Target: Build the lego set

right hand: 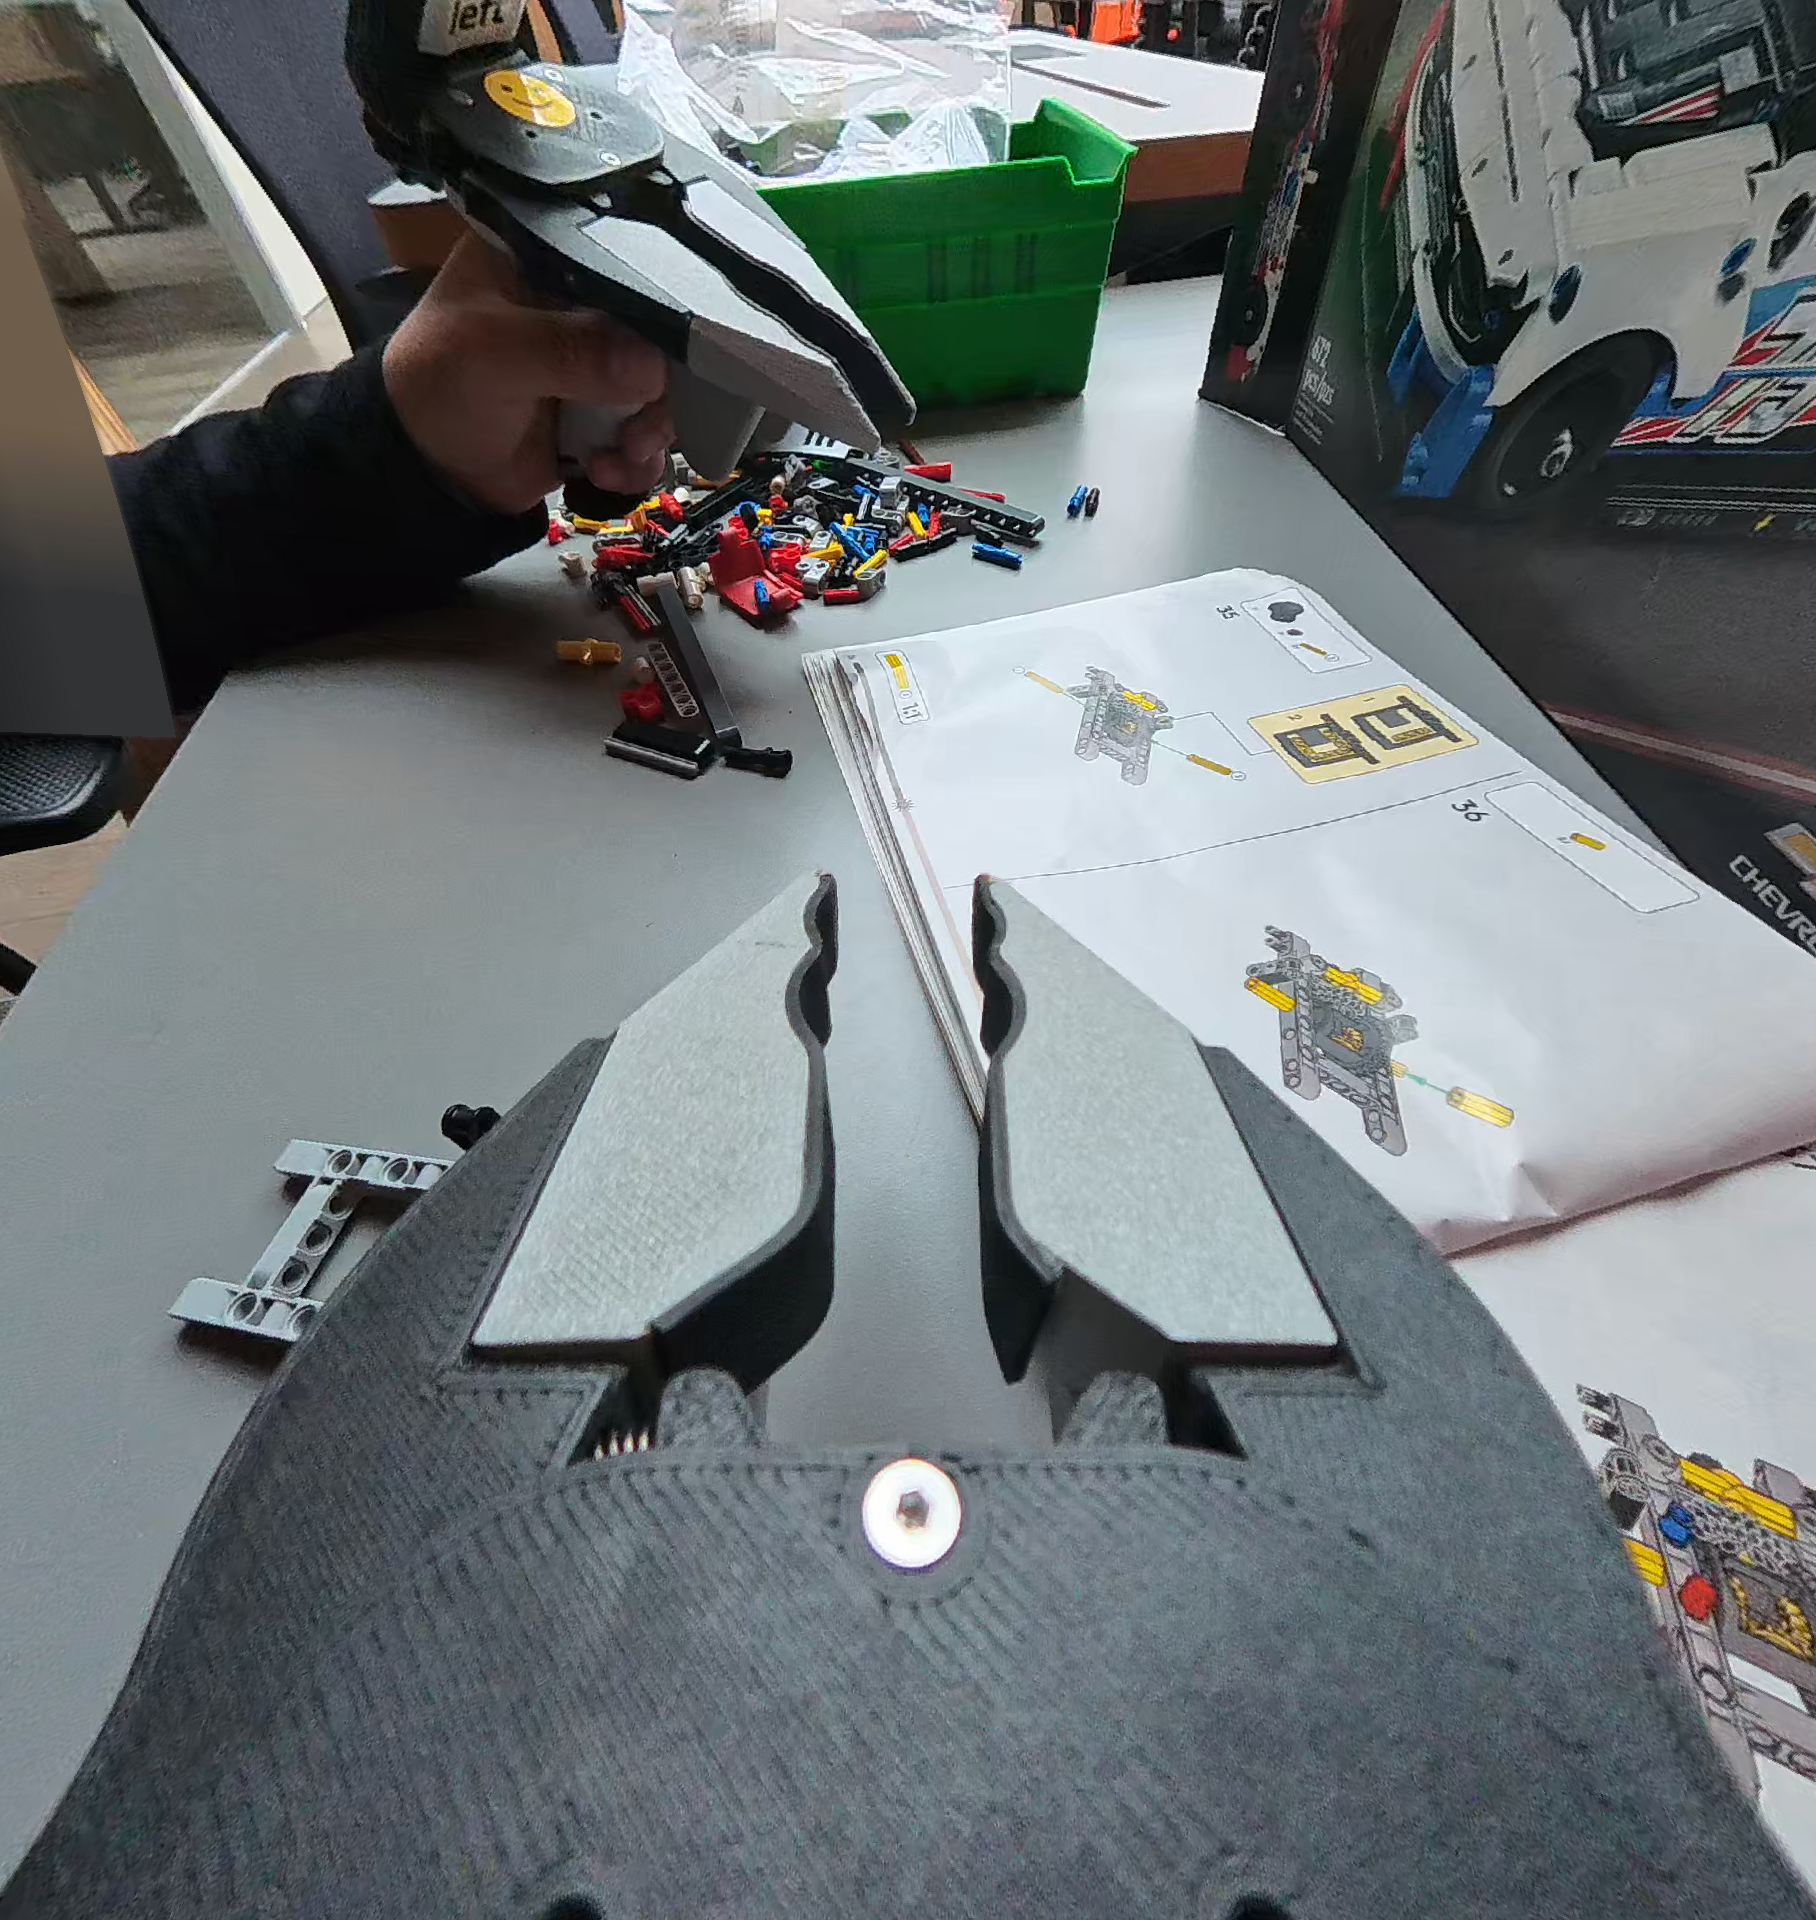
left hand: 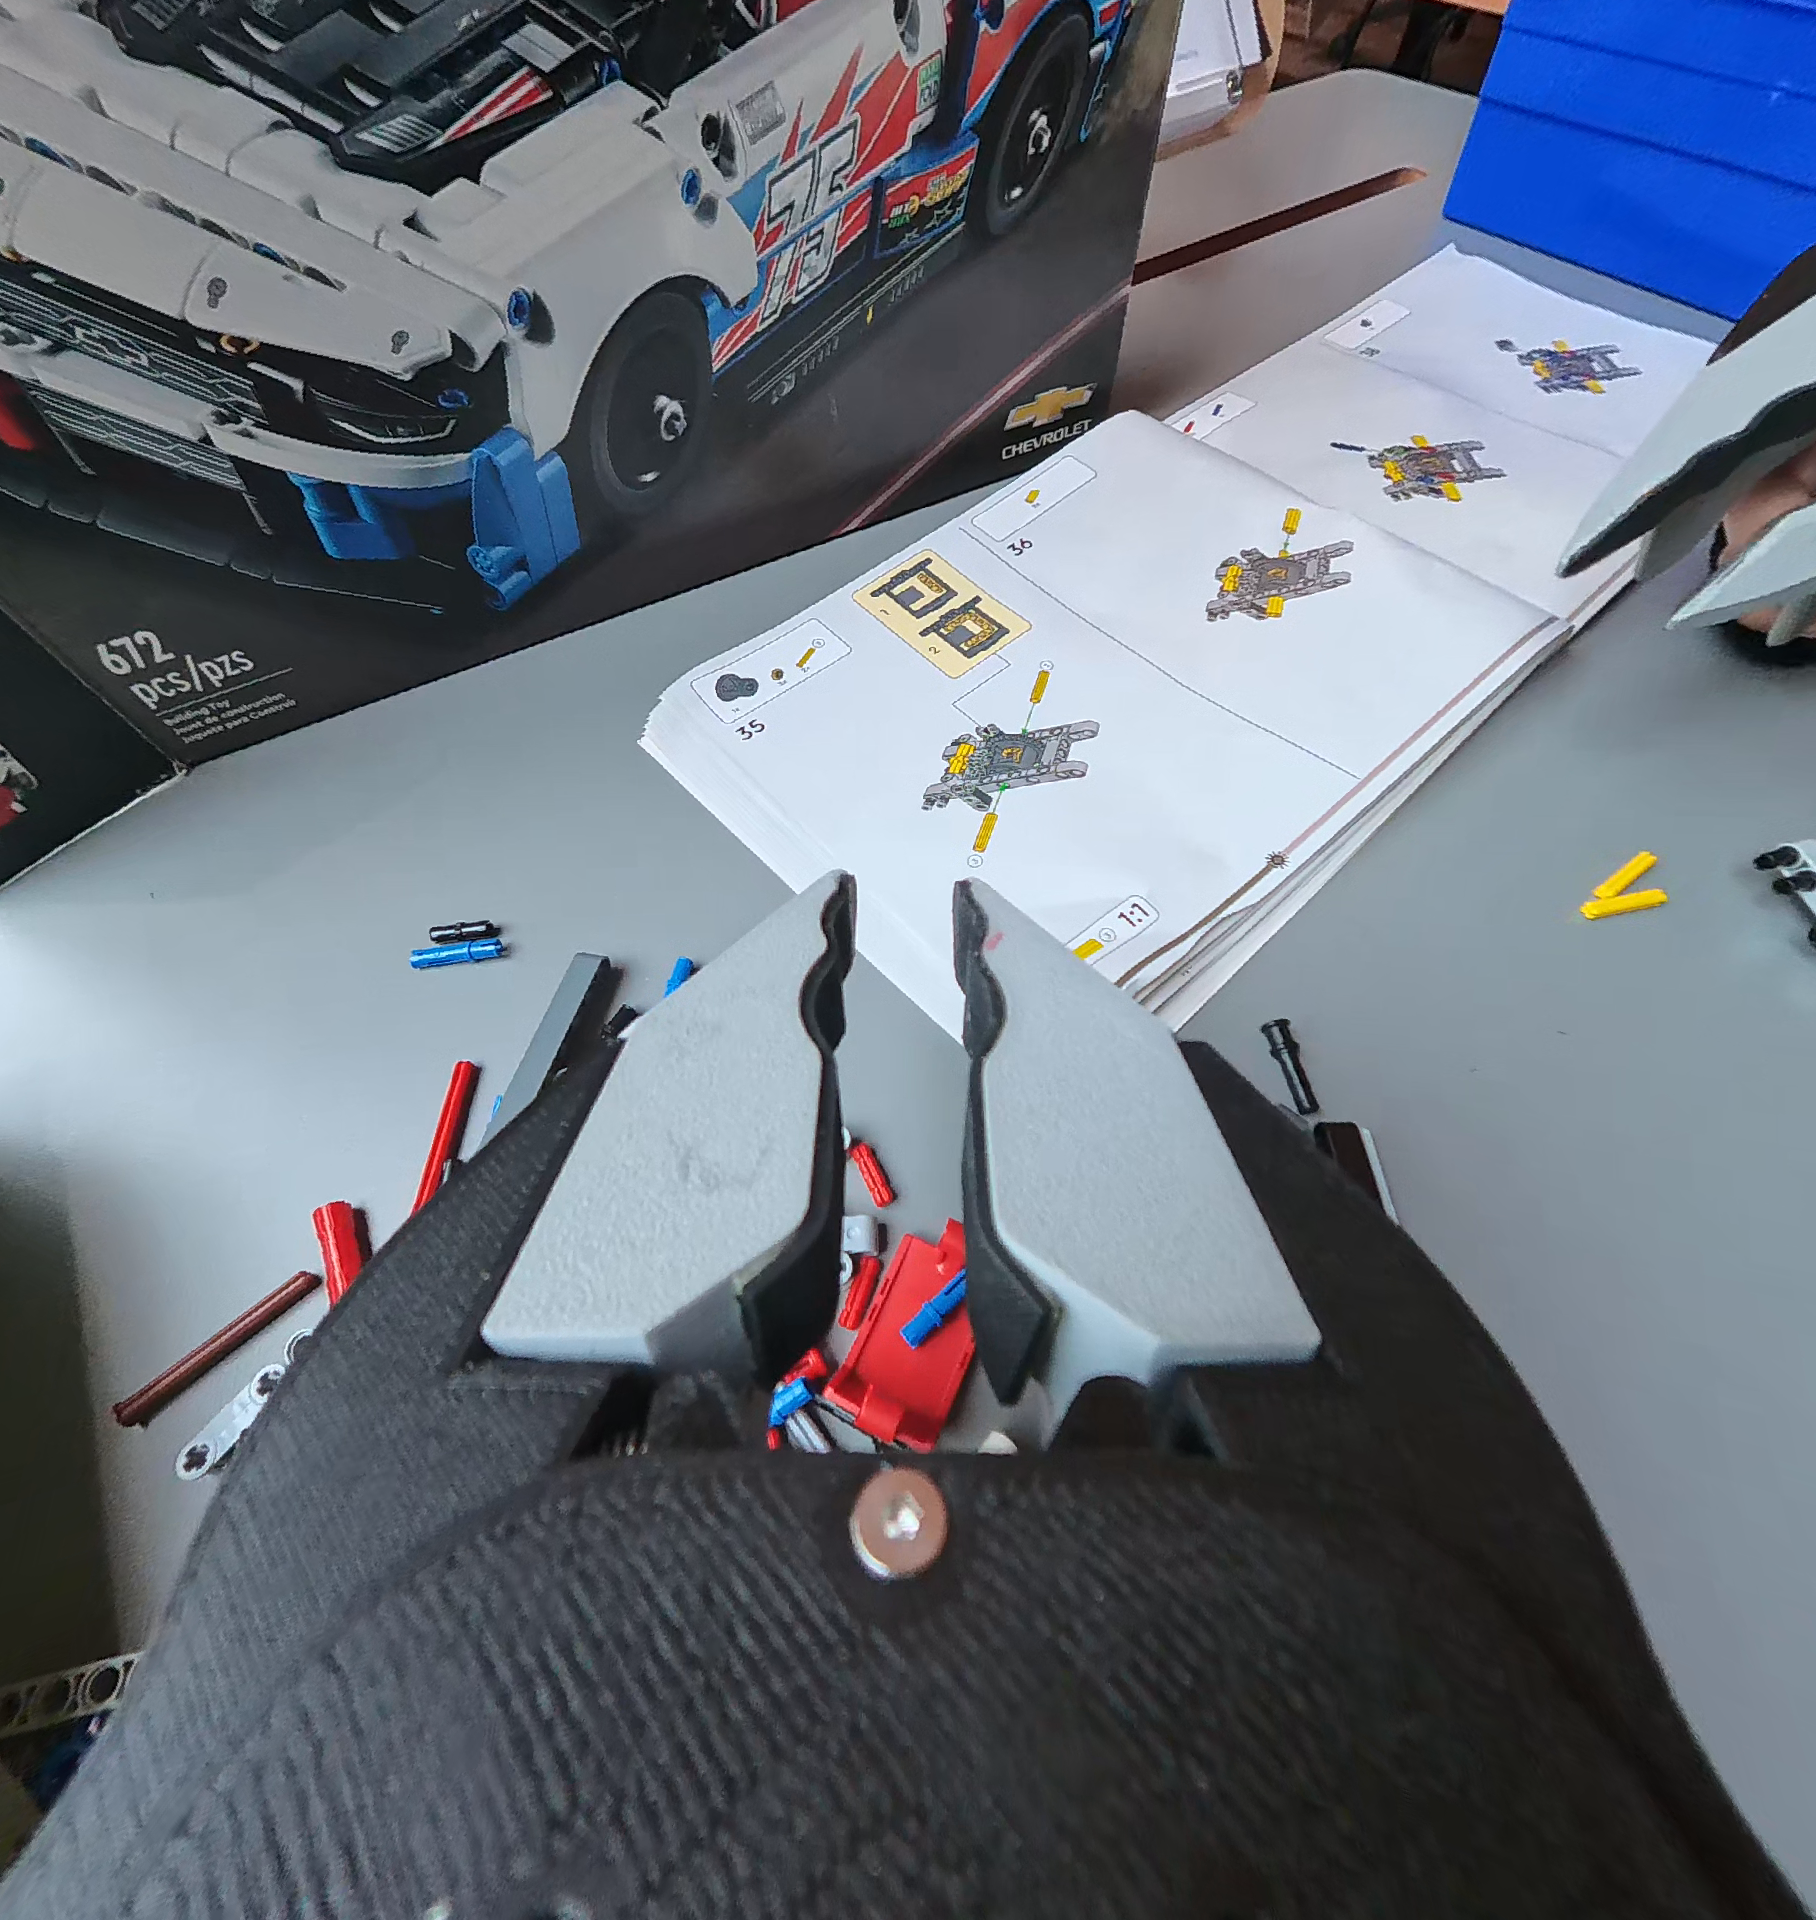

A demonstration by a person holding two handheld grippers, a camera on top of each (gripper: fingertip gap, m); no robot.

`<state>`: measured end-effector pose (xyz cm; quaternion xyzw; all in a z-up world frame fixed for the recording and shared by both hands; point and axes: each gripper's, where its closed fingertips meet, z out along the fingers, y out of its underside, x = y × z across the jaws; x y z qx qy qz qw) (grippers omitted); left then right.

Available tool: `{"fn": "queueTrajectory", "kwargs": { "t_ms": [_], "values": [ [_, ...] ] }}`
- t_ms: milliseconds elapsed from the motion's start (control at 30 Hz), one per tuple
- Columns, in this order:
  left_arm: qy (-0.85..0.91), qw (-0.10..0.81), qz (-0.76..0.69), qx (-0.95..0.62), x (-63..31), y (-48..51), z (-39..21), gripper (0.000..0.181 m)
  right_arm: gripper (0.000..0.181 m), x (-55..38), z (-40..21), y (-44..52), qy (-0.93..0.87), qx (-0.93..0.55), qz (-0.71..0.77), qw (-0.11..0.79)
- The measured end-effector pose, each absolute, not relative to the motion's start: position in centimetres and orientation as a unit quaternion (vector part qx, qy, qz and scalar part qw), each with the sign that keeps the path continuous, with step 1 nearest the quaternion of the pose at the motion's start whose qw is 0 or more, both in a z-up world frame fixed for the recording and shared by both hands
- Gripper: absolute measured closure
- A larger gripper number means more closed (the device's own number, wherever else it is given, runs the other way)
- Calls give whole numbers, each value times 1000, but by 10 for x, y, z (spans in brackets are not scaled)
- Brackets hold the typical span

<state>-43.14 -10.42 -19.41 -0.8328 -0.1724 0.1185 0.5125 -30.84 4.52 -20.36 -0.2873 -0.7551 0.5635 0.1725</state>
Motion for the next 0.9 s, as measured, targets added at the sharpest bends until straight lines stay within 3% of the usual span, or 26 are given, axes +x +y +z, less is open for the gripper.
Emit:
{"fn": "queueTrajectory", "kwargs": {
  "t_ms": [900],
  "values": [
    [-173,512,122,-832,-433,-105,-194,166,162,-307,-206,43,-760,-284,561,165]
  ]
}}
